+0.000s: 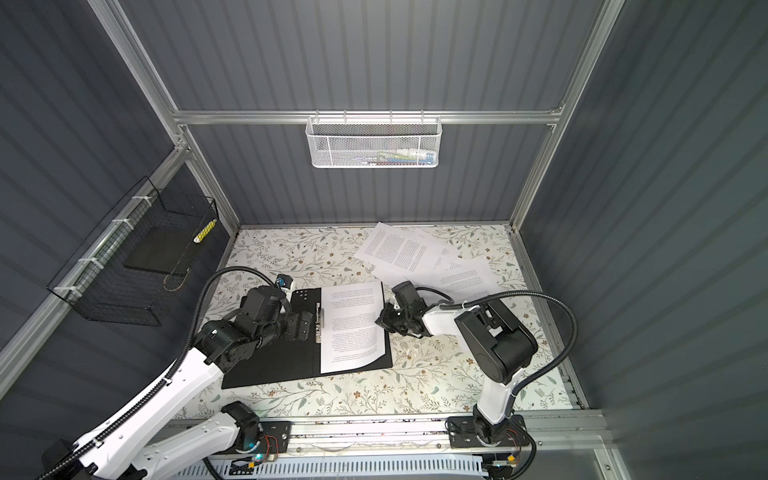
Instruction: Put the files into the folder
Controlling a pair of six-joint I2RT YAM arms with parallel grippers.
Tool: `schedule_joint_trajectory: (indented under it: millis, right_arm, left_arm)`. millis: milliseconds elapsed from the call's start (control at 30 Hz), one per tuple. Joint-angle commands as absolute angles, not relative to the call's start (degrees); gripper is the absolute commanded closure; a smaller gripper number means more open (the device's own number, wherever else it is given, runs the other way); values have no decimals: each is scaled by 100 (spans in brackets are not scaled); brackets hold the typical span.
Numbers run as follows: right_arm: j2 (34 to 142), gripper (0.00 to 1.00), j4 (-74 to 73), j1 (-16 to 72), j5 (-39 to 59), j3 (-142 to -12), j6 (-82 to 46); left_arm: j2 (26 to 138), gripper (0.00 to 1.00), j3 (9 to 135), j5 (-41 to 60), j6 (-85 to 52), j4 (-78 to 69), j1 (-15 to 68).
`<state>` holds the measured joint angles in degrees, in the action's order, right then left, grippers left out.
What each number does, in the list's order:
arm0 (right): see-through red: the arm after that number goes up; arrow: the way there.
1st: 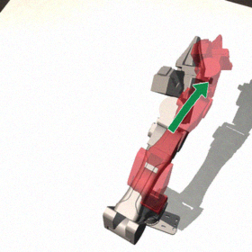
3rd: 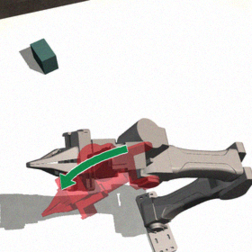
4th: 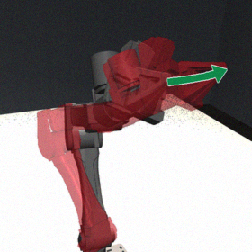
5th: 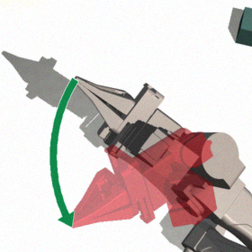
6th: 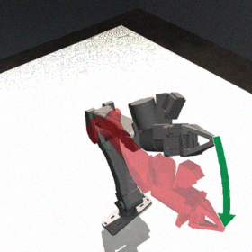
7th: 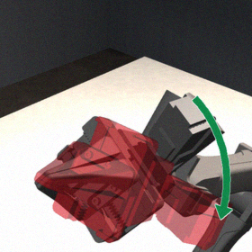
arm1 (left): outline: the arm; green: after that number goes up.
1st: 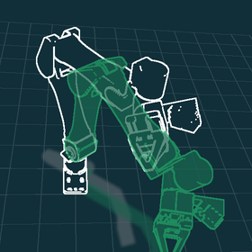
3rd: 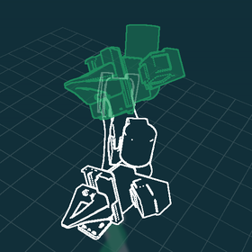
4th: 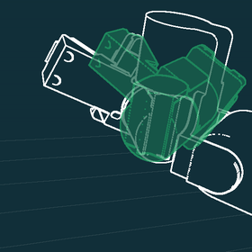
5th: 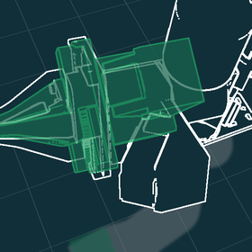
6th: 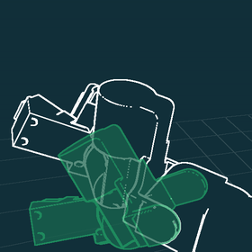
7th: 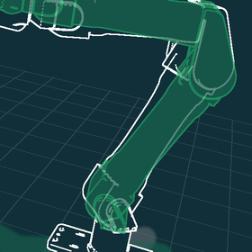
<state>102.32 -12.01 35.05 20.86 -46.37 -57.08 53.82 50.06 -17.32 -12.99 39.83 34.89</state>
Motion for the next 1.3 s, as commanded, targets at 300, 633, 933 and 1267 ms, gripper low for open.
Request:
schedule_joint_trajectory:
  millis: [300,633,933,1267]
  right_arm:
    - [10218,100,-1134,3596,2030,-4645,-5740]
    - [10294,100,-1169,3631,2074,-4674,-5730]
    - [10363,92,-1152,3631,2127,-4722,-5696]
    - [10446,88,-911,3635,2150,-4974,-5451]
  left_arm:
    - [5425,0,4931,-1645,-1165,3929,3504]
    - [5423,0,4922,-1638,-1160,3929,3507]
    - [5440,0,4923,-1618,-1161,3929,3507]
    - [5466,0,4922,-1600,-1161,3920,3507]
